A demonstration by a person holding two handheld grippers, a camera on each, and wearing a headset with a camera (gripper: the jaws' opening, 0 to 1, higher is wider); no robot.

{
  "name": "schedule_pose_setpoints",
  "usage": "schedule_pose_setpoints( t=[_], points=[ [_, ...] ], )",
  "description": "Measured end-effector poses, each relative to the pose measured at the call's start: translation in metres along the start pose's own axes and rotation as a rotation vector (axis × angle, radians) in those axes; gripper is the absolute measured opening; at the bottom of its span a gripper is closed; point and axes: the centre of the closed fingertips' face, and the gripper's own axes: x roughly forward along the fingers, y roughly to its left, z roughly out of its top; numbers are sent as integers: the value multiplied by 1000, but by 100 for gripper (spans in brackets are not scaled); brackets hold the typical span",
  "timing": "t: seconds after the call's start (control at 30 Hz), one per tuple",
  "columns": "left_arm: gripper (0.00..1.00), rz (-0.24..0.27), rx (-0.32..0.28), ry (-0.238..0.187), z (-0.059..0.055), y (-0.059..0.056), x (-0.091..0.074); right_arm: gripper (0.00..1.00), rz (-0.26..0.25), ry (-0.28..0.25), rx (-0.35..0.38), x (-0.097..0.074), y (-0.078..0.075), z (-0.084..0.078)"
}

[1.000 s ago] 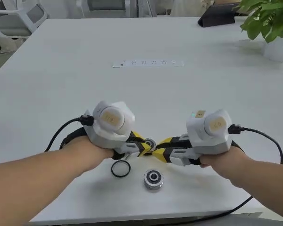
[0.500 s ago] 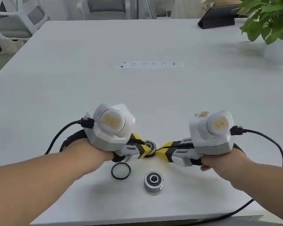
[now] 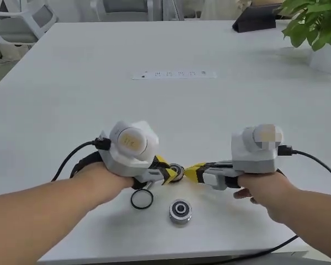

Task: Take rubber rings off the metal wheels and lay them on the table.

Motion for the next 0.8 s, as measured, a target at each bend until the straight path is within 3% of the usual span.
schedule_pose_setpoints(
  t=[0.2, 0.27, 0.8],
  points=[
    [6, 2, -10, 1, 0, 0, 0, 0, 13, -32, 96, 0, 2, 4],
    [6, 2, -12, 3, 0, 0, 1, 0, 6, -23, 70, 0, 1, 3],
    [6, 1, 4, 7, 0, 0, 2, 0, 46, -33, 71, 1, 11, 7]
  ],
)
